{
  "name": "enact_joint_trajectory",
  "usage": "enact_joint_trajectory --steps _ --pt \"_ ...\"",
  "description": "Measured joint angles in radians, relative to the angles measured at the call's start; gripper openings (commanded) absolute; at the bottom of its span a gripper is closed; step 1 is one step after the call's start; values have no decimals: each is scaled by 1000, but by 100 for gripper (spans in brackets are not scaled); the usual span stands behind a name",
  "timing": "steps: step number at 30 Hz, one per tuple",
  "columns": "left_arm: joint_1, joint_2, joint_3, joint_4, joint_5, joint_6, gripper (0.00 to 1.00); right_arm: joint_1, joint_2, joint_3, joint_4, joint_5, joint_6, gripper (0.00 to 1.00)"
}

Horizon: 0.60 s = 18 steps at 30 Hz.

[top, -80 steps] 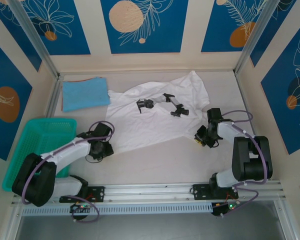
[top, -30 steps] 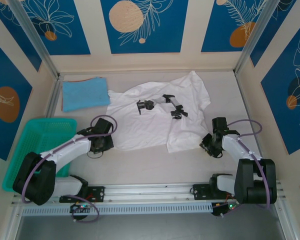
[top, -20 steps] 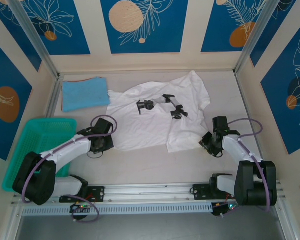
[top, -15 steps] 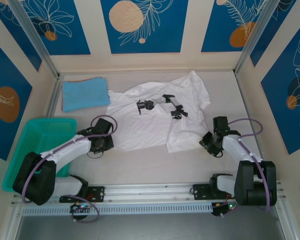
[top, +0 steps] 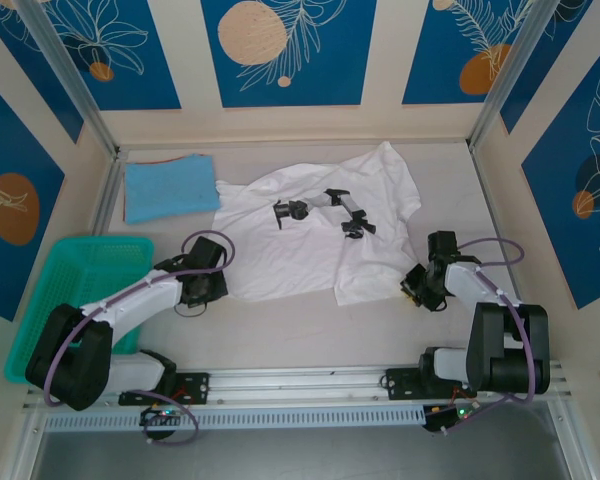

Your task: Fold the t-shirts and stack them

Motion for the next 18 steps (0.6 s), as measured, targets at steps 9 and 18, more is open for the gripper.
enact_joint_trajectory --steps 9,18 --pt "0 -3 -3 0 0 0 2 -1 2 0 44 -23 -14 31" --pt "0 -3 -3 0 0 0 2 -1 6 3 45 -31 -16 29"
